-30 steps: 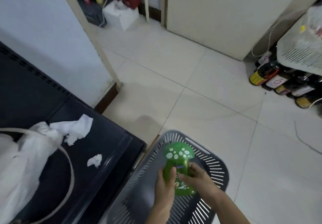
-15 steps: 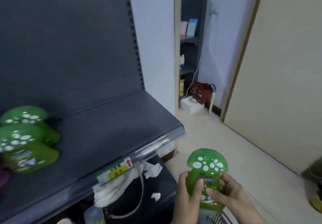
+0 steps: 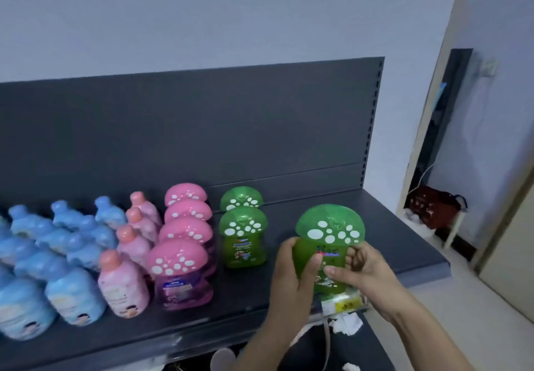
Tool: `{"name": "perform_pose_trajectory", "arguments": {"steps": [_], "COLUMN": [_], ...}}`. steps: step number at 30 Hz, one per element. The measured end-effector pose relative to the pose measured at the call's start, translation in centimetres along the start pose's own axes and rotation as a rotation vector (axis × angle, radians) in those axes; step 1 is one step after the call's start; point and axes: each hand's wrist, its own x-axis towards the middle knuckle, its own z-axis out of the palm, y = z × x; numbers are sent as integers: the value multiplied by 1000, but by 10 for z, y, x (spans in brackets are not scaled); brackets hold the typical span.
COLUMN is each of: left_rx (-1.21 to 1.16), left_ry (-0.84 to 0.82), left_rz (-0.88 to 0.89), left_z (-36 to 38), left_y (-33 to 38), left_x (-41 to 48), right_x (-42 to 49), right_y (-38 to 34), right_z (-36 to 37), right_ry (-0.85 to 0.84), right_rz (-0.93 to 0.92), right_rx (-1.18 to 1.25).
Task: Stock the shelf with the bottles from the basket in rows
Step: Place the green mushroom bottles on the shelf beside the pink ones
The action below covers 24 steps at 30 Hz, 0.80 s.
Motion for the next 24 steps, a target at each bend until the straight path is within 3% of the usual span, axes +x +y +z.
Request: {"name": "perform_pose_trajectory", "arguments": {"steps": [8, 19, 21, 24], "left_rx": [85, 155, 182, 210], "left_ry": [76, 50, 115, 404], "left_rz": [-82, -123, -155, -8], "left_z": [-79, -92, -94, -114], "left_y": [-53, -76, -64, -46], "left_x": [0, -12, -31, -58], "right_x": [52, 69, 69, 69], "right_y": [37, 68, 68, 66], "right_z": [84, 96, 94, 93], "right_ry": [-149, -228, -224, -215], "right_rz": [84, 145, 153, 159], "right_rx": [-31, -48, -57, -127]}}
